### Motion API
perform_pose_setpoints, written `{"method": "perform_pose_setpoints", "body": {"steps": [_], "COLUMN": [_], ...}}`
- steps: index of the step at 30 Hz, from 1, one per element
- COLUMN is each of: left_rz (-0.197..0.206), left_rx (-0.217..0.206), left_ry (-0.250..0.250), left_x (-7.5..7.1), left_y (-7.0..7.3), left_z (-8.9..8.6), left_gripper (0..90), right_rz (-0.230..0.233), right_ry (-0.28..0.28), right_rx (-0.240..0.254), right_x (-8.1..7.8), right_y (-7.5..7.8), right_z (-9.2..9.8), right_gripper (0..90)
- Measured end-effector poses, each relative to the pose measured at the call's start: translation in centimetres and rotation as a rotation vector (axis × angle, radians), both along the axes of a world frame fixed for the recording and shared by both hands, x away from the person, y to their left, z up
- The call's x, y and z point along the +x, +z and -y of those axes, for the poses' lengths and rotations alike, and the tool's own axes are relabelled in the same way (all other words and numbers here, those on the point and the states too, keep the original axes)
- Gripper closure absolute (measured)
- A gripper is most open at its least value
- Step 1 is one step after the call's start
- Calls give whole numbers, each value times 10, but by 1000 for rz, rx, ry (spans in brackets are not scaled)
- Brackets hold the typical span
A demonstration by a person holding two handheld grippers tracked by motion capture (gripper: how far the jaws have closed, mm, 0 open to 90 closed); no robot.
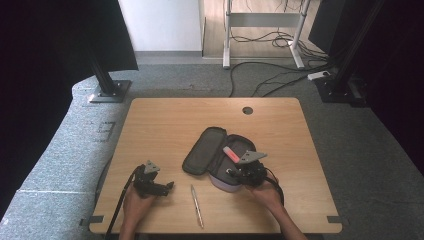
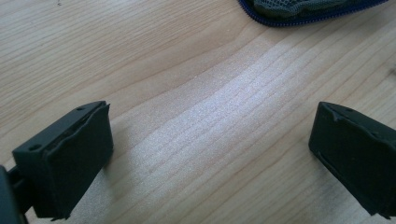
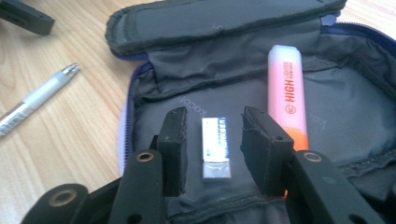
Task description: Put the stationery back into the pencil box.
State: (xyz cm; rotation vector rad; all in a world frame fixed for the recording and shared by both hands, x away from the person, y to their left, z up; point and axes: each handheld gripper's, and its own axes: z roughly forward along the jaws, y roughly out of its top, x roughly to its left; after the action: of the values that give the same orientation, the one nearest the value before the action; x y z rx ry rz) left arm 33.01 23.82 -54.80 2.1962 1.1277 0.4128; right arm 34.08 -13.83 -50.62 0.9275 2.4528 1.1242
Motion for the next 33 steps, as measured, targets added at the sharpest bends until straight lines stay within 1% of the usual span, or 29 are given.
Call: {"method": "perform_pose_setpoints", "body": {"steps": [7,18,20,27,33], "left_rz": [0,0,0,0,0], "left_rx": [0,0,0,0,0], "left_ry": [0,0,0,0,0], "left_x": [0,0,0,0,0], "left_y": [0,0,0,0,0], "left_z": [0,0,0,0,0], "left_gripper": [0,0,0,0,0], "right_rz": [7,-3,-5,-8,-16], "right_ry": [15,31,42,72,101], "right_rx": [-1,7,4,4,17], "right_x": [-7,-14,-16,-25,-31], "right_y": [4,5,6,6,4], "right_z": [-3,-7,-8,-19,-31], "right_gripper": [548,488,475,428,411]}}
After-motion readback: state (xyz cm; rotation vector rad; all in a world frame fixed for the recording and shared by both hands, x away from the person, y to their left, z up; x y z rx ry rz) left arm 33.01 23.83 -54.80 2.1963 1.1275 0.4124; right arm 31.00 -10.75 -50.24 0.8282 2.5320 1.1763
